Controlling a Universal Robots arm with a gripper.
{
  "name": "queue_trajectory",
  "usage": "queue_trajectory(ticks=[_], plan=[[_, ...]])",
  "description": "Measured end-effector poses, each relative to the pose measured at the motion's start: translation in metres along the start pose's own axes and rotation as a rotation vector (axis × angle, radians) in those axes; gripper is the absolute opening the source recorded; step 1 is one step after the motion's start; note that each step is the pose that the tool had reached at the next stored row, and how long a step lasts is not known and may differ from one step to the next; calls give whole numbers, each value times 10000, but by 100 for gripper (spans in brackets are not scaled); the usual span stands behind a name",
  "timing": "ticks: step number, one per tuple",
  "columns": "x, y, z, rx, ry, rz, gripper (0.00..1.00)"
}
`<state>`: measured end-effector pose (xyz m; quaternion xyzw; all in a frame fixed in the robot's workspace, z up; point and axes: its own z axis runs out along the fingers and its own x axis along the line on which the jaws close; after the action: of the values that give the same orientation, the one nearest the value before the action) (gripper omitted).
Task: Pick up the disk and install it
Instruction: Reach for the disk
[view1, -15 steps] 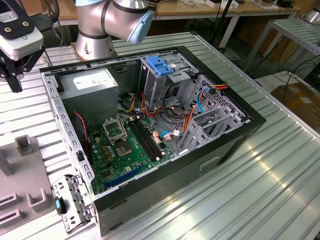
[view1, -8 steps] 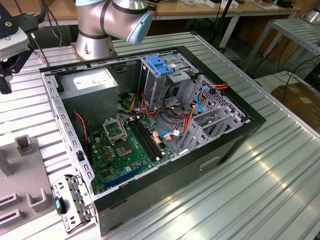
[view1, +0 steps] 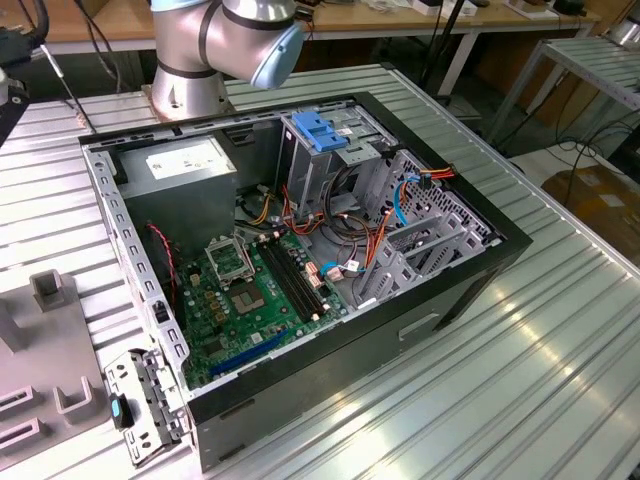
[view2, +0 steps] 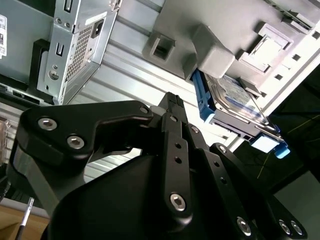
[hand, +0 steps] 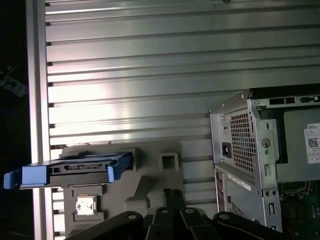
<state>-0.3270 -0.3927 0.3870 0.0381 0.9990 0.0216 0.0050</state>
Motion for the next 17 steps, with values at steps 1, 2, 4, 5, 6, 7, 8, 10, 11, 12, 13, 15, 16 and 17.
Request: queue_trajectory(ticks=[1,2,4,5,6,7,8,10,11,12,13,15,16,17], plan=[[13,0,0,1,1,0,11],[37,-1,0,0,1,1,11],[65,-2,0,0,1,0,11],[80,-2,1,0,0,1,11],[104,-2,0,0,1,0,11],[151,-2,0,0,0,0,11],[176,-1,0,0,0,0,11],[226,1,-1,0,1,0,11],[248,2,-1,0,1,0,11],[278,3,-1,0,1,0,11],[303,4,0,-1,0,1,11],[392,9,0,-1,0,0,11],[439,14,0,-2,1,0,11],[465,16,-1,-1,1,0,11]])
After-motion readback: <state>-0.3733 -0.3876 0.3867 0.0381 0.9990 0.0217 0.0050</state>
